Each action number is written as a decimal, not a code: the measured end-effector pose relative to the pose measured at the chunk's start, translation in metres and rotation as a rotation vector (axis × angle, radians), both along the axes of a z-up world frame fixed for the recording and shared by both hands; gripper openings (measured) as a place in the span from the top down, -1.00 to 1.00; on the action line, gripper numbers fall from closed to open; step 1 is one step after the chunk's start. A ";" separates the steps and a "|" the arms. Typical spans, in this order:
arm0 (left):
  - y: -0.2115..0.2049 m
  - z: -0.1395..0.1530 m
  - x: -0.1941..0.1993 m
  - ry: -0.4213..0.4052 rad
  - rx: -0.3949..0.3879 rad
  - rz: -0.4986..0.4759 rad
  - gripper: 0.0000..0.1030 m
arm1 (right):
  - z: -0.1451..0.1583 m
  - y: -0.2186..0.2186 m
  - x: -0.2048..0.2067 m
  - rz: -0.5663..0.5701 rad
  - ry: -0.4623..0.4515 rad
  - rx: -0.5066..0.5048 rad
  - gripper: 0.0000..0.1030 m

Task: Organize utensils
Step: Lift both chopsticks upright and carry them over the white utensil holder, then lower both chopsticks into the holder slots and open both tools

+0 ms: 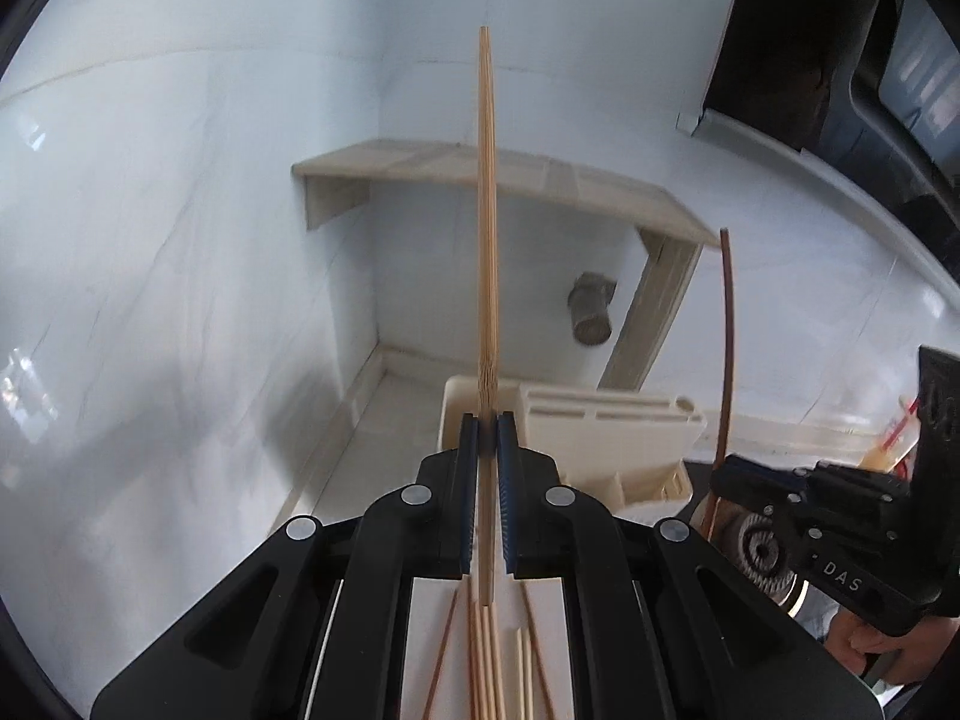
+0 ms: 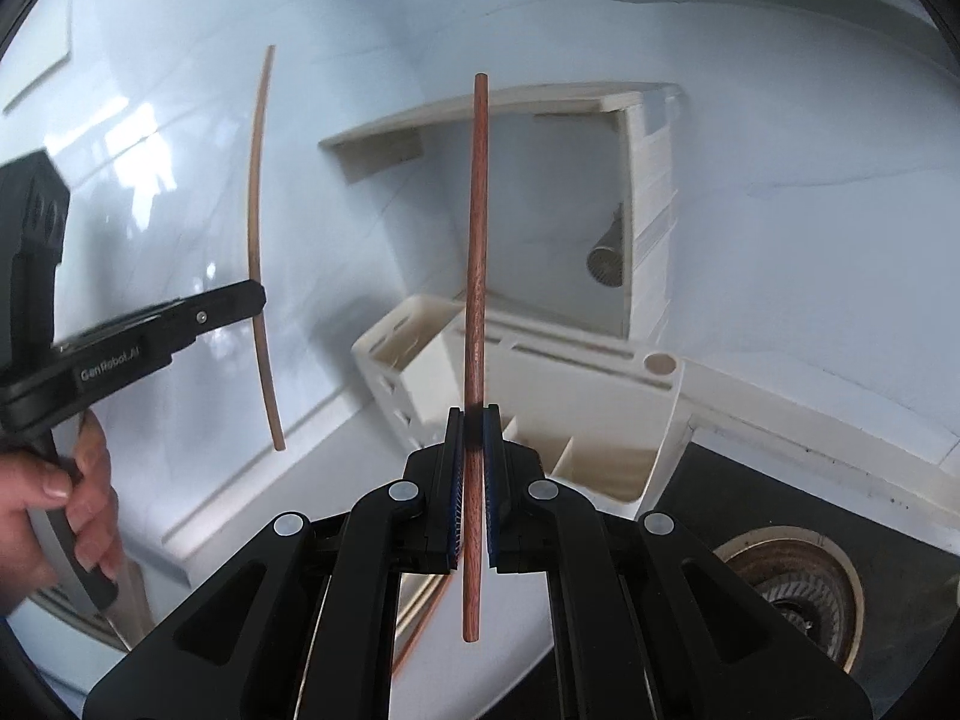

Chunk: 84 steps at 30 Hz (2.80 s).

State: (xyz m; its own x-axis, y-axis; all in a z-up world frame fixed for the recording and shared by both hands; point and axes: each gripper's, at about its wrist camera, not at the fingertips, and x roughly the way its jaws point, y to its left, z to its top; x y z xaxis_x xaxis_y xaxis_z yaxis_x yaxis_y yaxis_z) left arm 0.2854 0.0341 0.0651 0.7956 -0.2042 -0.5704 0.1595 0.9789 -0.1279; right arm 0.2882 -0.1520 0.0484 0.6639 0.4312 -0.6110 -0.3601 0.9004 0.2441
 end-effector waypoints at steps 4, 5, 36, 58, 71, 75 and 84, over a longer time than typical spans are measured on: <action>0.003 0.006 0.011 -0.023 -0.055 0.004 0.89 | 0.007 -0.002 0.011 -0.002 -0.024 0.007 0.87; 0.005 0.007 0.013 -0.027 -0.072 0.014 0.89 | 0.009 -0.001 0.011 -0.001 -0.043 0.000 0.87; -0.012 0.000 0.060 -0.116 -0.079 0.037 0.88 | -0.001 -0.028 0.023 -0.117 -0.296 0.005 0.87; -0.018 -0.031 0.073 -0.125 -0.061 0.042 0.88 | -0.010 -0.031 0.015 -0.144 -0.278 -0.043 0.87; -0.020 -0.033 0.070 -0.091 -0.024 0.026 0.68 | -0.019 -0.026 0.014 -0.135 -0.213 -0.077 0.60; -0.019 -0.032 0.066 -0.087 -0.024 0.025 0.60 | -0.018 -0.028 0.009 -0.134 -0.206 -0.066 0.25; -0.013 -0.029 0.048 -0.042 0.004 0.049 0.46 | -0.016 -0.029 -0.001 -0.138 -0.185 -0.085 0.25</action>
